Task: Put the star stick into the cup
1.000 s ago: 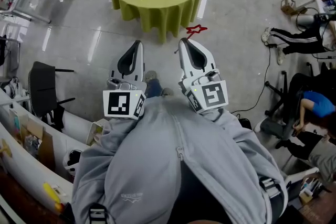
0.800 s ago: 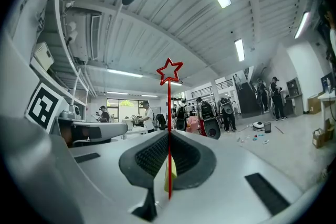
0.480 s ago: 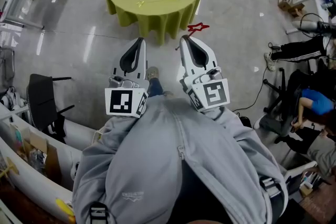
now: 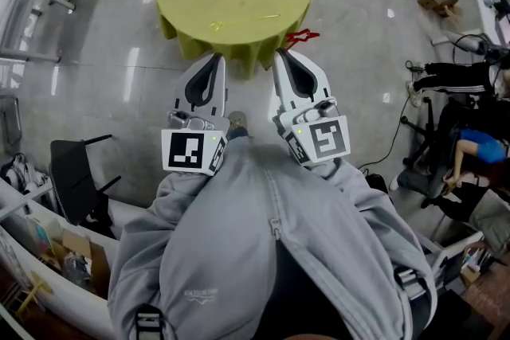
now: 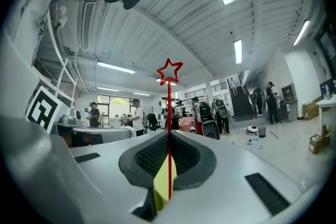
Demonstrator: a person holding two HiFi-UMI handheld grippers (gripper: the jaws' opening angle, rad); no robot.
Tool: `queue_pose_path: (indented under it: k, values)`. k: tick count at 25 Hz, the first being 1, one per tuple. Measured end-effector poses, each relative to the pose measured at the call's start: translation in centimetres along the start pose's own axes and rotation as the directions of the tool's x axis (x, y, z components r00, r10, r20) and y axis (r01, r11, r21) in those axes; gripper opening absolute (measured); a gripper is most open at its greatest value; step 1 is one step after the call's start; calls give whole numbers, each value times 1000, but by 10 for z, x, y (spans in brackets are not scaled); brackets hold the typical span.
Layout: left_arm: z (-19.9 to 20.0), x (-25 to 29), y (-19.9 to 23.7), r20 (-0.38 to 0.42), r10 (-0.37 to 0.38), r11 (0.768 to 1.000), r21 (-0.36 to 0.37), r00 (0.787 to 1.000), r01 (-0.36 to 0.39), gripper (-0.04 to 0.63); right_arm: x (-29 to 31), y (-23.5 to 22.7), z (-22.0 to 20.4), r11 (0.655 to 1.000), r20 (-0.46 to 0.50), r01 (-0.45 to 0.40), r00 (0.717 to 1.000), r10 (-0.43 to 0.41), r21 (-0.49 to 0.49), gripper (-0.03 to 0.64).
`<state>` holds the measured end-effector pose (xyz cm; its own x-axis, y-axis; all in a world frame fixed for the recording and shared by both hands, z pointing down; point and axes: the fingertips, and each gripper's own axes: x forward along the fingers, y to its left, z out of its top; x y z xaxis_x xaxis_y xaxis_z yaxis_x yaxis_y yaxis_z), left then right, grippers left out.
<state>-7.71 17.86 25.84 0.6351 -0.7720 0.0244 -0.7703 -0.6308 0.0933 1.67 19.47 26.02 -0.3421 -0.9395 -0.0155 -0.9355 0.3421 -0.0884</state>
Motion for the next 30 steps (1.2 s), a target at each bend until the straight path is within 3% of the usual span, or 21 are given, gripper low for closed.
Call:
queue_pose_path:
  k: [22,30]
  values:
    - [-1,51,56,2,-23,1000,-15,1000,23,17,78,-14,3,1000,15,-3,1000,3,-21,34]
    - [-1,105,81,-10,5,1000,-14,1000,-5,17,133,-47,1,999,10,-41,999,41,-21,34]
